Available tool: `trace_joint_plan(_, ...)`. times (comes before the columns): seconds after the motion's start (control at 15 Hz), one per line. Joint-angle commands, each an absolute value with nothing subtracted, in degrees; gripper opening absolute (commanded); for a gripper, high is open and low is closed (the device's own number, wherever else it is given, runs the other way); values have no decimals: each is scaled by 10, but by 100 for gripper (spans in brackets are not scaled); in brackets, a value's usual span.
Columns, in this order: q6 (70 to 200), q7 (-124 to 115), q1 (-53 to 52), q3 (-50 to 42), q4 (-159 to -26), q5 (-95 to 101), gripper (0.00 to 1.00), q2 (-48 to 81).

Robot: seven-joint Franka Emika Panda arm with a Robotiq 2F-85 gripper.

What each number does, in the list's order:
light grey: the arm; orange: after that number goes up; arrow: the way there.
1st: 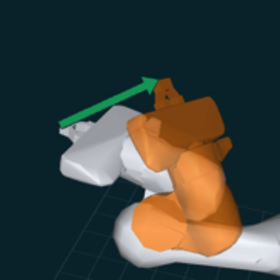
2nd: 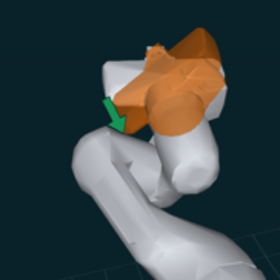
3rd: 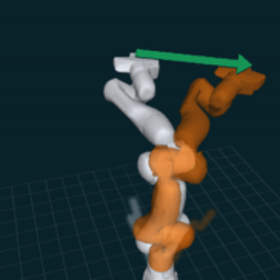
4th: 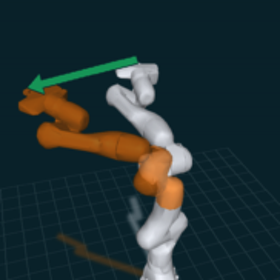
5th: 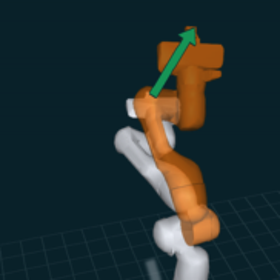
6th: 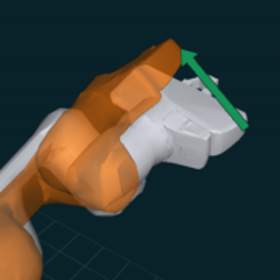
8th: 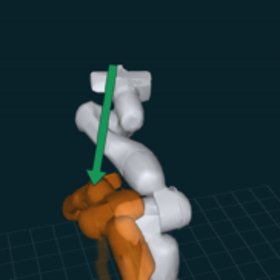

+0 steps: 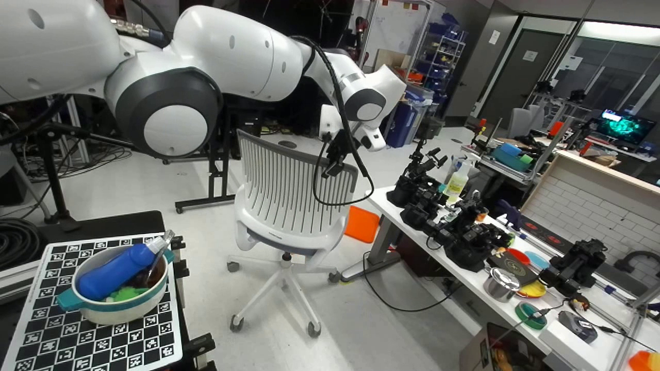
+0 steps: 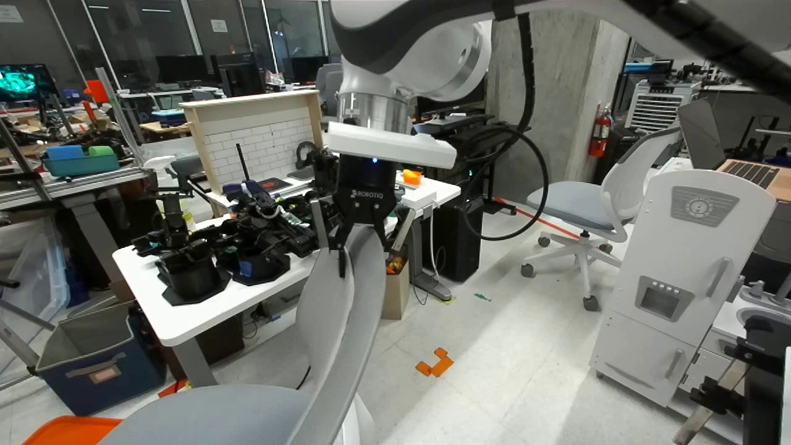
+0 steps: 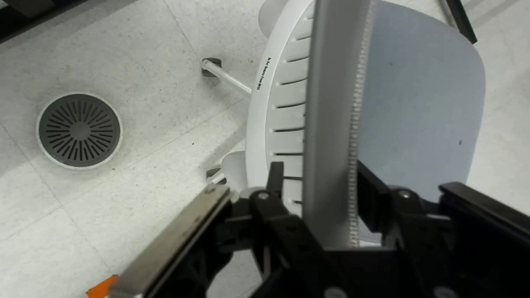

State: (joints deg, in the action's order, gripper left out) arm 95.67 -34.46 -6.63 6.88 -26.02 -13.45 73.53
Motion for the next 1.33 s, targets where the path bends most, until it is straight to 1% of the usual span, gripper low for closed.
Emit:
trace_joint_plan(0.0, 955, -288, -19, 66, -271, -137, 12, 741)
trace_joint_plan(0.13, 949, -265, 6, 64, -273, -142, 1, 737)
trace_joint_plan(0.2, 947, -253, 17, 64, -273, -144, 1, 737)
trace_joint_plan(0.27, 936, -241, 26, 64, -273, -145, 4, 734)
trace_joint_plan(0.6, 908, -209, 37, 53, -275, -132, 5, 735)
trace_joint_plan(0.8, 919, -249, 32, 42, -274, -129, 5, 739)
trace_joint_plan(1.27, 910, -361, 18, 59, -265, -163, 5, 748)
